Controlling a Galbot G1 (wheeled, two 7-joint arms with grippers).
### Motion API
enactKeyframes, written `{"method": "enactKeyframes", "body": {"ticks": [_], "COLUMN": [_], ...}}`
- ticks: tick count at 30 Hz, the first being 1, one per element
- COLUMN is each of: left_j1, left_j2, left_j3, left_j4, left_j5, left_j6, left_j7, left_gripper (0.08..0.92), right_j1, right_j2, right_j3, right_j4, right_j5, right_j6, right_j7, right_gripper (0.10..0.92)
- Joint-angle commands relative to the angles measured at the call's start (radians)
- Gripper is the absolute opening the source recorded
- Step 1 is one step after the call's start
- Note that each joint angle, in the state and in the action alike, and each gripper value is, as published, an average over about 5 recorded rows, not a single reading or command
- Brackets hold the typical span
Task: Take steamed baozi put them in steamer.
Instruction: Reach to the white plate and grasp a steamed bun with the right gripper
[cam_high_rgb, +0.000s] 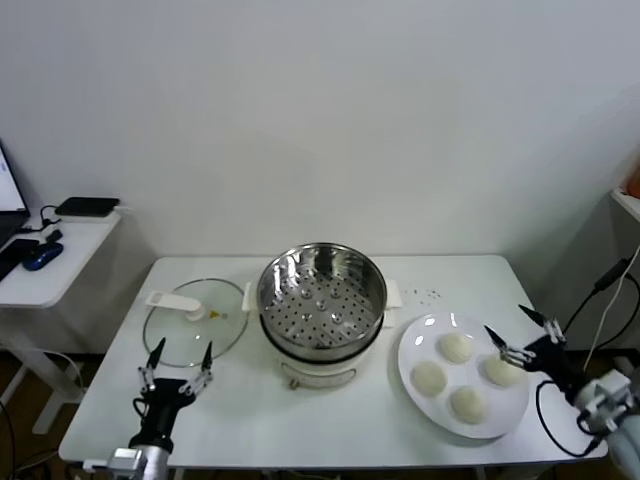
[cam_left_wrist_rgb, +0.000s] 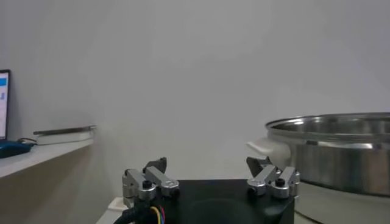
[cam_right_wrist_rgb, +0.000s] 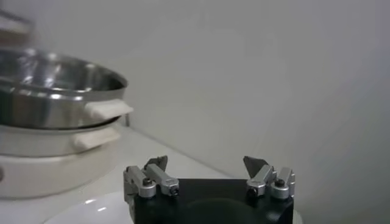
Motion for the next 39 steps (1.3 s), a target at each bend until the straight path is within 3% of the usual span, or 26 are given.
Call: {"method": "enactKeyframes", "body": {"ticks": [1, 4, 11, 15, 39], "left_j1": [0.004, 0.004, 0.004, 0.005, 0.014], "left_j2": [-0.009, -0.019, -0.032, -0.031, -0.013], "left_j3": [0.003, 0.011, 0.019, 0.018, -0.005], "left_j4": [-0.007, -0.012, -0.013, -0.013, -0.019], "left_j5": [0.004, 0.011, 0.017, 0.018, -0.009], "left_j6": [-0.008, -0.010, -0.014, -0.017, -0.010], "left_j7": [0.005, 0.005, 0.003, 0.003, -0.004], "left_gripper": [0.823, 0.823, 0.823, 0.823, 0.823], "right_j1": [0.546, 0.821, 1.673, 1.918, 1.621], "right_j2": [-0.293, -0.325, -0.282, -0.199, 0.000], "right_j3": [-0.468, -0.777, -1.806, -2.102, -1.972], "right_j4": [-0.127, -0.194, -0.329, -0.389, -0.569], "right_j5": [-0.059, -0.059, -0.020, -0.019, -0.217], "right_j6": [-0.177, -0.180, -0.134, -0.083, -0.024], "right_j7": [-0.302, -0.376, -0.501, -0.535, -0.532], "right_gripper": [0.823, 0.823, 0.823, 0.823, 0.823]}}
